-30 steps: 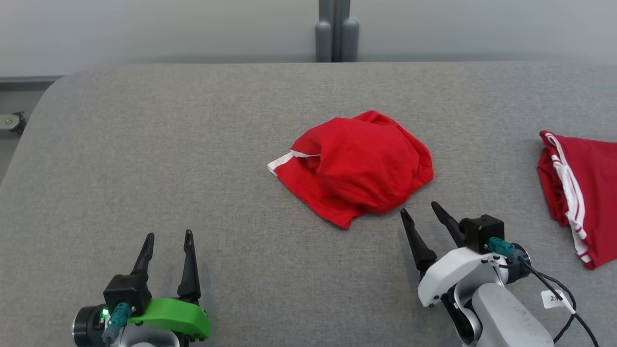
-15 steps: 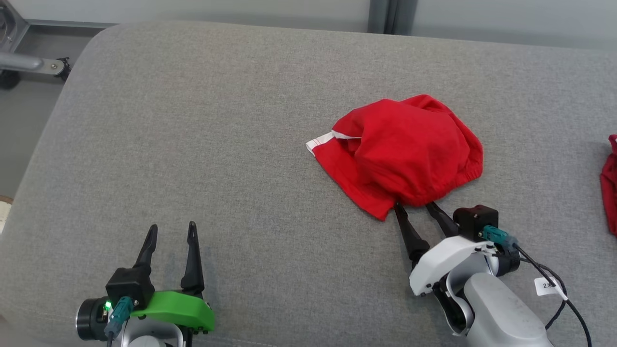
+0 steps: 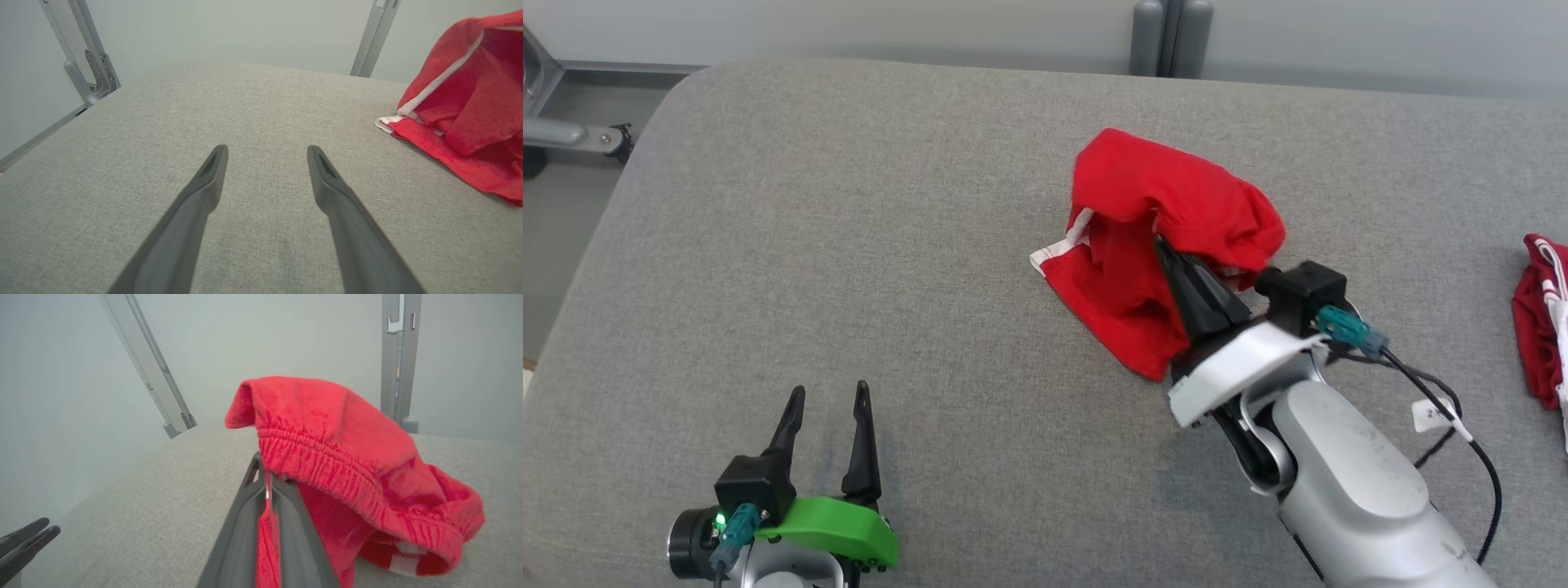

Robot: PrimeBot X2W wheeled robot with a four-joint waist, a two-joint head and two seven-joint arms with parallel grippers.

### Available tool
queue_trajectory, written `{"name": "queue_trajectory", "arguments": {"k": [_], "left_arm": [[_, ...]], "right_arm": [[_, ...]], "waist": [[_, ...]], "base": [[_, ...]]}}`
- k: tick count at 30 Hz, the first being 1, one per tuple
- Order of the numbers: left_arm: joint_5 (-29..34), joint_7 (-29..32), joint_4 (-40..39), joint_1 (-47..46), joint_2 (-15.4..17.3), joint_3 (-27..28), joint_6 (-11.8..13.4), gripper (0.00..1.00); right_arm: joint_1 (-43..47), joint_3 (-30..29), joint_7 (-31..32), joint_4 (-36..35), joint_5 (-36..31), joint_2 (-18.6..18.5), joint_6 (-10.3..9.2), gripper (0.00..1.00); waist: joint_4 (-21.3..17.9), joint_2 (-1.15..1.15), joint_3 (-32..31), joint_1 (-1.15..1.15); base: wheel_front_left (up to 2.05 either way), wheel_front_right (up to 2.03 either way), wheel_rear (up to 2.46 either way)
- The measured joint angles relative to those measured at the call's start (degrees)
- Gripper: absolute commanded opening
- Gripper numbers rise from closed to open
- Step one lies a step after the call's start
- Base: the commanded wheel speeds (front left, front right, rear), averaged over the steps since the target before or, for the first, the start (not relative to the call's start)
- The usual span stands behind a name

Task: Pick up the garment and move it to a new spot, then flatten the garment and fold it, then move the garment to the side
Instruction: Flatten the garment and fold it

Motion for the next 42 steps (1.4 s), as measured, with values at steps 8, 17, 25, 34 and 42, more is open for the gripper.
{"name": "queue_trajectory", "arguments": {"k": [8,17,25,34,42], "left_arm": [[-1.02,0.0,1.92,1.19,-0.03,-2.41,-0.64,1.0],[-1.08,0.0,2.87,3.26,0.0,-2.12,-0.63,1.0],[-1.72,0.0,2.23,3.1,-0.01,-2.75,-0.57,1.0],[-0.94,0.0,2.44,1.22,-0.01,-2.21,-0.88,1.0],[-0.7,0.0,3.14,-0.48,0.0,-1.88,-1.22,1.0]], "right_arm": [[-12.61,8.43,0.0,-2.45,6.95,1.11,0.0,0.0],[-12.52,4.41,0.0,-1.99,15.33,1.22,0.0,0.0],[-2.18,-1.96,0.01,15.36,12.82,-7.22,-0.04,0.0],[0.64,-6.06,0.0,21.32,10.03,-9.95,-0.03,1.0],[4.79,-9.01,0.0,13.4,7.01,-9.59,-0.03,1.0]], "waist": [[0.63,0.0,-2.98,0.0],[2.9,0.0,-4.77,0.0],[1.51,0.0,-4.02,0.0],[-2.83,0.0,-3.29,0.0],[-7.05,0.0,-3.85,0.0]], "base": [[0.0,0.0,0.0],[0.0,0.0,0.0],[0.0,0.0,0.0],[0.0,0.0,0.0],[0.0,0.0,0.0]]}}
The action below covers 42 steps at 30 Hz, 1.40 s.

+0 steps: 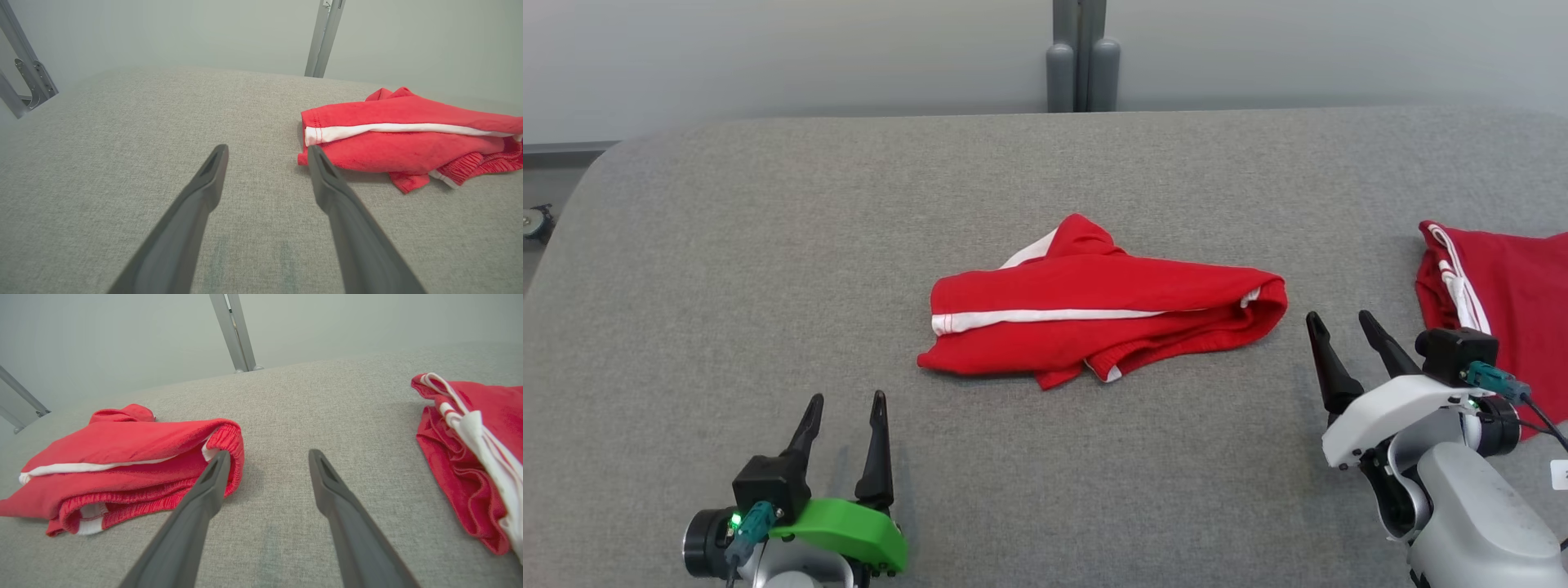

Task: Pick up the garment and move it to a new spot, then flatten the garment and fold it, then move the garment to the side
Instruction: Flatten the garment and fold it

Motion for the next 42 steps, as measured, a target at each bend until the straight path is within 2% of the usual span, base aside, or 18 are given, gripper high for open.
{"name": "queue_trajectory", "arguments": {"k": [8,18,29,37,38,39,40,42], "left_arm": [[0.82,-0.01,1.88,-5.06,-0.02,1.25,-0.41,1.0],[2.8,-0.01,10.04,-12.16,-0.02,5.02,-0.74,1.0],[3.3,0.0,18.16,-16.42,-0.09,9.85,-1.47,1.0],[1.72,0.0,22.24,-18.93,-0.09,12.01,-2.46,1.0],[1.72,0.0,22.29,-19.18,-0.09,12.06,-2.72,0.93],[1.74,0.0,22.4,-19.38,-0.09,12.03,-3.01,0.64],[1.74,0.0,22.43,-19.55,-0.09,12.03,-3.25,0.45],[1.71,0.0,22.52,-19.69,-0.09,11.98,-3.74,0.45]], "right_arm": [[2.58,-3.05,0.0,-10.65,-6.33,1.75,0.0,1.0],[5.0,-5.87,0.0,-21.2,-12.32,4.72,0.0,1.0],[6.65,-8.42,0.0,-24.34,-13.54,5.94,0.0,1.0],[7.23,-9.04,0.0,-24.3,-13.47,6.09,0.0,1.0],[7.23,-9.1,0.0,-24.3,-13.45,6.14,0.0,1.0],[7.21,-9.13,0.0,-24.3,-13.44,6.23,0.0,1.0],[7.2,-9.16,0.0,-24.3,-13.44,6.31,0.0,1.0],[7.08,-9.21,0.0,-24.3,-13.43,6.44,0.0,1.0]], "waist": [[-3.91,0.0,0.58,0.0],[-9.47,0.0,3.57,0.0],[-14.38,0.0,6.98,0.0],[-15.72,0.0,8.64,0.0],[-15.72,0.0,8.77,0.0],[-15.69,0.0,8.87,0.0],[-15.63,0.0,8.96,0.0],[-15.45,0.0,9.08,0.0]], "base": [[0.0,0.0,0.0],[0.0,0.0,0.0],[0.0,0.0,0.0],[0.0,0.0,0.0],[0.0,0.0,0.0],[0.0,0.0,0.0],[0.0,0.0,0.0],[0.0,0.0,0.0]]}}
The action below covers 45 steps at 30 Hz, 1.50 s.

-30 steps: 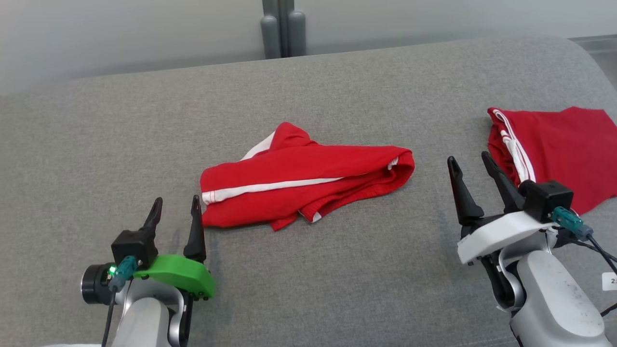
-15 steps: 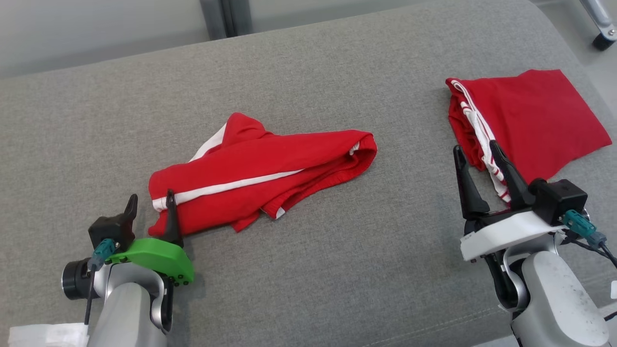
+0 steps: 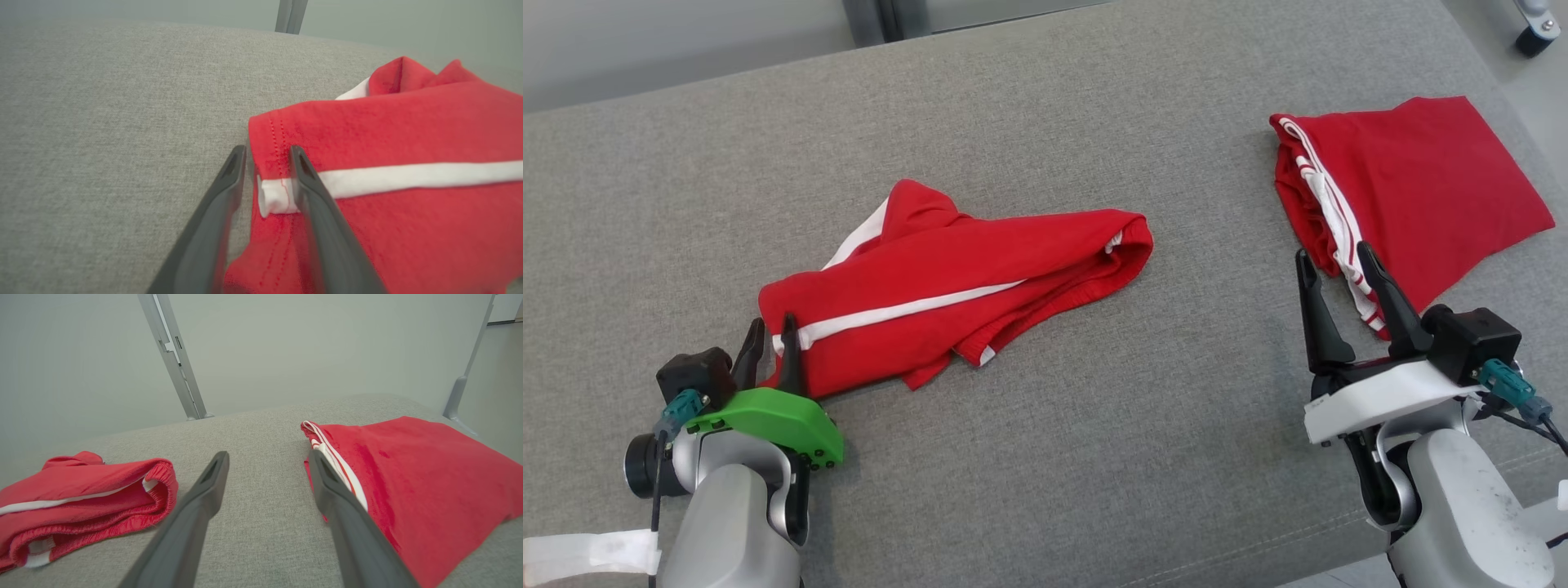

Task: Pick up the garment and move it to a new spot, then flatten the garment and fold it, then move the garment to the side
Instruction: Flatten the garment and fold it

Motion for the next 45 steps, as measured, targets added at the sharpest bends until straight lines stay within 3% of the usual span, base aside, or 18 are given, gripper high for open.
{"name": "queue_trajectory", "arguments": {"k": [1,2,3,4,5,19,29,45], "left_arm": [[-0.4,0.0,0.41,-0.2,-0.01,-0.13,-0.27,0.46],[-0.62,0.0,0.77,-0.31,0.0,-0.26,-0.48,0.4],[-0.79,0.0,1.19,-0.47,0.0,-0.52,-0.71,0.28],[-0.93,0.0,1.45,-0.59,0.0,-0.71,-0.76,0.07],[-1.09,0.0,1.64,-0.77,0.0,-0.91,-0.97,0.0],[-1.57,0.0,-1.69,-1.25,0.0,-2.01,-1.81,0.0],[-4.37,0.0,-12.48,3.22,0.08,-6.28,-1.98,0.0],[-7.2,-0.01,-29.84,16.54,0.03,-14.3,-2.05,0.0]], "right_arm": [[-0.05,0.05,0.0,0.07,0.0,0.02,0.0,1.0],[-0.07,0.05,0.0,0.14,0.02,0.03,0.0,1.0],[-0.1,0.09,0.0,0.19,0.09,0.04,0.0,1.0],[-0.13,0.09,0.0,0.22,0.09,0.04,0.0,1.0],[-0.19,0.09,0.0,0.26,0.1,0.05,0.0,1.0],[-0.36,-0.08,0.0,1.02,0.34,0.13,0.0,1.0],[1.58,-0.62,0.0,2.21,0.49,0.77,0.0,1.0],[5.81,-1.66,0.0,2.65,0.97,3.16,0.0,1.0]], "waist": [[0.24,0.0,0.1,0.0],[0.35,0.0,0.13,0.0],[0.45,0.0,0.16,0.0],[0.54,0.0,0.19,0.0],[0.62,0.0,0.21,0.0],[1.36,0.0,-0.24,0.0],[2.68,0.0,-3.8,0.0],[11.98,0.0,-9.42,0.0]], "base": [[0.0,0.0,0.0],[0.0,0.0,0.0],[0.0,0.0,0.0],[0.0,0.0,0.0],[0.0,0.0,0.0],[0.0,0.0,0.0],[0.0,0.0,0.0],[0.0,0.0,0.0]]}}
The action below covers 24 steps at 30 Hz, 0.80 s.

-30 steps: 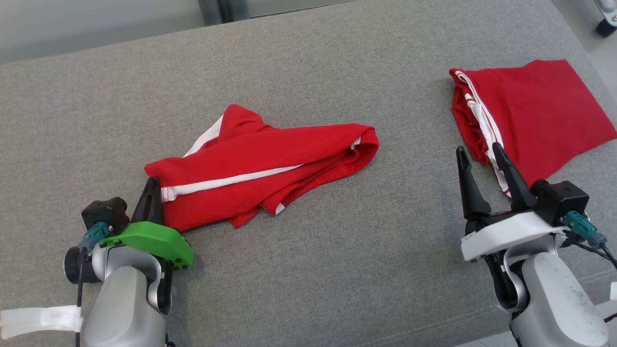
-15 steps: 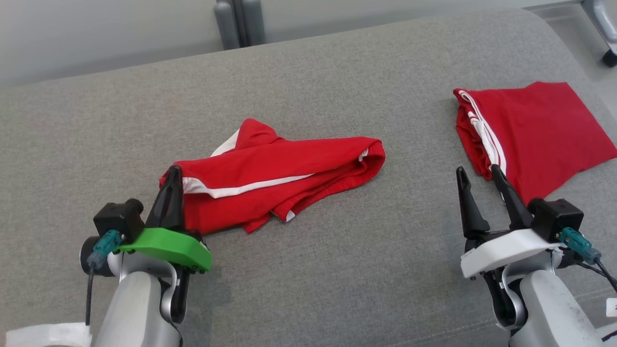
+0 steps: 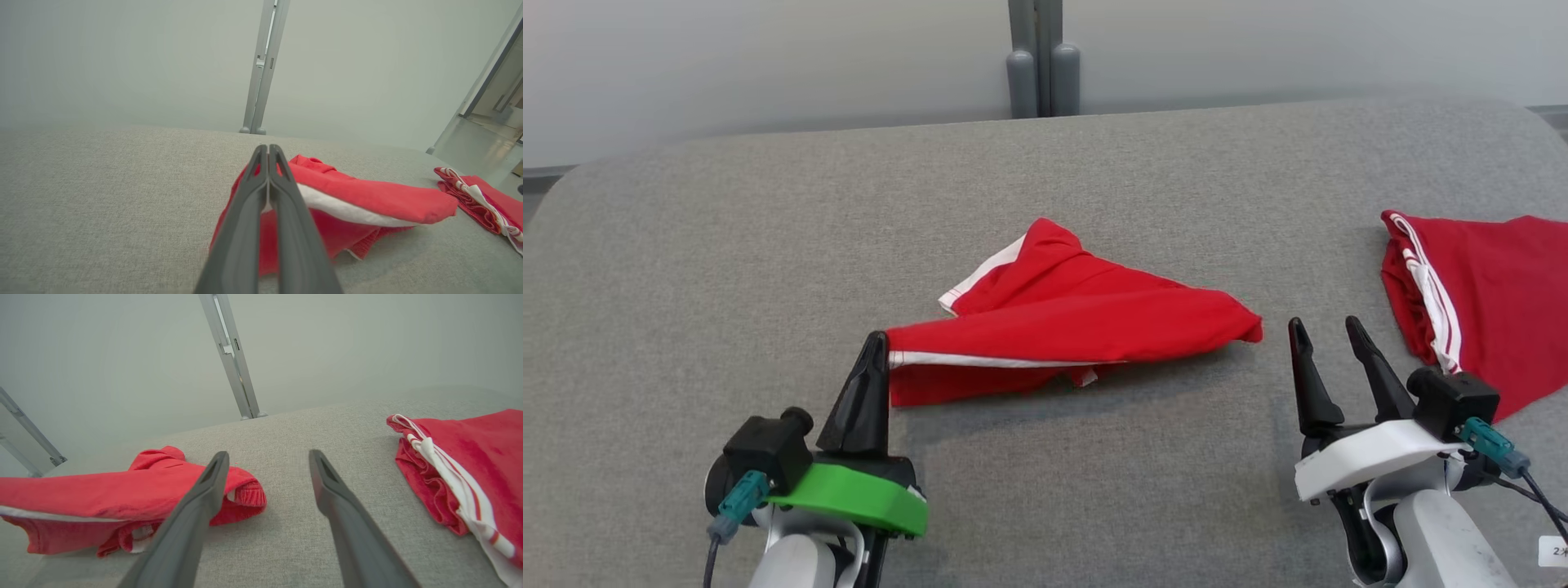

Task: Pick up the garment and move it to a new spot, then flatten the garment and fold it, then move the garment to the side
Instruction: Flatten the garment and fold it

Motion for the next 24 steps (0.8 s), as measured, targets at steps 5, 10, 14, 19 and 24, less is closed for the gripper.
{"name": "queue_trajectory", "arguments": {"k": [5,10,14,19,24], "left_arm": [[-0.65,0.01,3.34,0.52,-0.03,-1.66,0.85,0.0],[0.65,0.01,10.57,-4.75,0.01,-0.76,1.65,0.0],[1.6,0.0,18.75,-10.09,-0.03,2.16,3.31,0.0],[2.58,0.0,27.85,-14.58,0.34,5.76,4.89,0.0],[4.31,0.01,32.17,-17.08,0.69,7.93,5.31,0.13]], "right_arm": [[-1.37,1.11,0.0,0.01,0.0,-0.09,0.0,1.0],[-3.26,3.08,0.0,0.24,0.0,-0.45,0.0,1.0],[-4.8,4.59,0.0,0.51,0.45,-1.43,0.0,1.0],[-5.95,5.76,0.0,0.59,0.77,-1.89,0.0,1.0],[-6.01,6.37,0.0,0.6,1.25,-2.36,0.0,1.0]], "waist": [[1.12,0.0,1.33,0.0],[0.37,0.0,2.85,0.0],[-2.02,0.0,4.14,0.0],[-5.47,0.0,5.55,0.0],[-8.06,0.0,6.87,0.0]], "base": [[0.0,0.0,0.0],[0.0,0.0,0.0],[0.0,0.0,0.0],[0.0,0.0,0.0],[0.0,0.0,0.0]]}}
